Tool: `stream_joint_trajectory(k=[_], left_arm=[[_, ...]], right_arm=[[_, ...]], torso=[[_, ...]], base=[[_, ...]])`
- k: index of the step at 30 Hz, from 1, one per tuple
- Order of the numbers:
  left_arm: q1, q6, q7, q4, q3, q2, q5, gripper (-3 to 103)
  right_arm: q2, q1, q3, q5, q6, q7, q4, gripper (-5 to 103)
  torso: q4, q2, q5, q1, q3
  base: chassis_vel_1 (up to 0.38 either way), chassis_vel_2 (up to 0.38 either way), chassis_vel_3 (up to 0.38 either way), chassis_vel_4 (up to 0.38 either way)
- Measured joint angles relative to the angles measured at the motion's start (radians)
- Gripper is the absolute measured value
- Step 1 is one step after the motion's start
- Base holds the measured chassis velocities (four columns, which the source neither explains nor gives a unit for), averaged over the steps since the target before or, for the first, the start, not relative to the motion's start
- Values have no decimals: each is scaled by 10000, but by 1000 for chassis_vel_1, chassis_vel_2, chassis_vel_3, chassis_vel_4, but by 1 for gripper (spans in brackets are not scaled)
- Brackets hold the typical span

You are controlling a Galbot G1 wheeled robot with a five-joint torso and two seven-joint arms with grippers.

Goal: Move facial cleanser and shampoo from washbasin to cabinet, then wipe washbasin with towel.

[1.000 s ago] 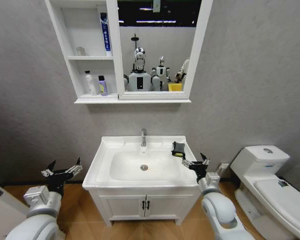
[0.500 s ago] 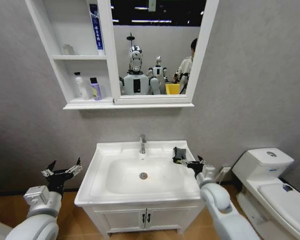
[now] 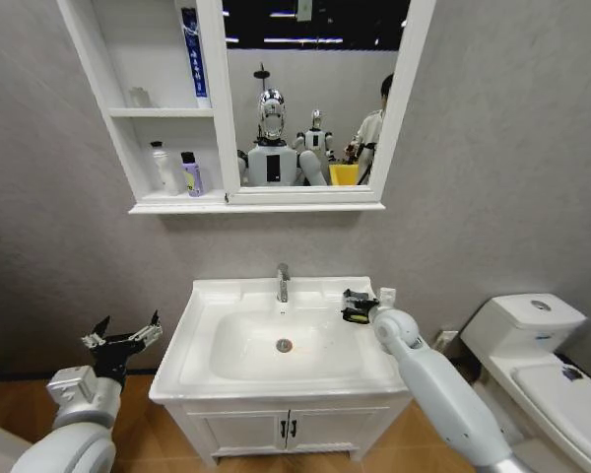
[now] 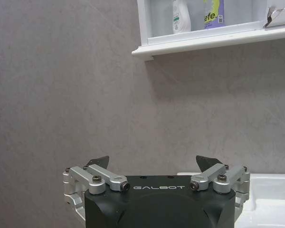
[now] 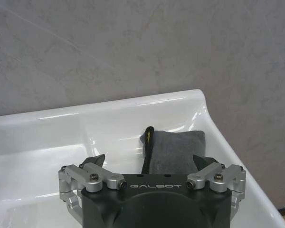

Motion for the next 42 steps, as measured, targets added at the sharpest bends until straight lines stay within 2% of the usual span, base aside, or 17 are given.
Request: stream_joint_trajectory(k=[5, 12, 16, 23, 27, 36, 39, 42], left_arm=[[0, 0, 0, 0, 0, 0, 0, 100], [0, 0, 0, 0, 0, 0, 0, 100], [0, 0, 0, 1, 0, 0, 0, 100], [0, 0, 0, 0, 0, 0, 0, 100], [-1, 0, 0, 0, 0, 0, 0, 100], [0, 1, 0, 0, 0, 0, 0, 100], [0, 1, 0, 0, 0, -1, 0, 100], [0, 0, 0, 0, 0, 0, 0, 100]], right_arm=[[374, 335, -87, -29, -27, 240, -634, 100], [-69, -19, 179, -133, -84, 331, -476, 100], [-238, -304, 427, -214, 47, 77, -500, 100], [-74, -306, 591, -743, 243, -462, -886, 100], [68, -196, 656, -896, 333, -625, -1157, 93], [164, -103, 697, -1280, 646, -1231, -1557, 90], [230, -81, 620, -1721, 865, -1558, -1599, 90], [310, -86, 567, -1828, 875, -1579, -1478, 90]], torso=[[-4, 0, -2, 0, 0], [-8, 0, -1, -2, -1], [-8, 0, 0, -3, -1], [-5, 0, 0, -3, -1], [-3, 0, 0, -3, -1], [-6, 0, -1, -3, -1], [-5, 0, 0, -3, -1], [-5, 0, -1, -2, -1]], base=[[0, 0, 0, 0], [0, 0, 0, 0], [0, 0, 0, 0], [0, 0, 0, 0], [0, 0, 0, 0], [0, 0, 0, 0], [0, 0, 0, 0], [0, 0, 0, 0]])
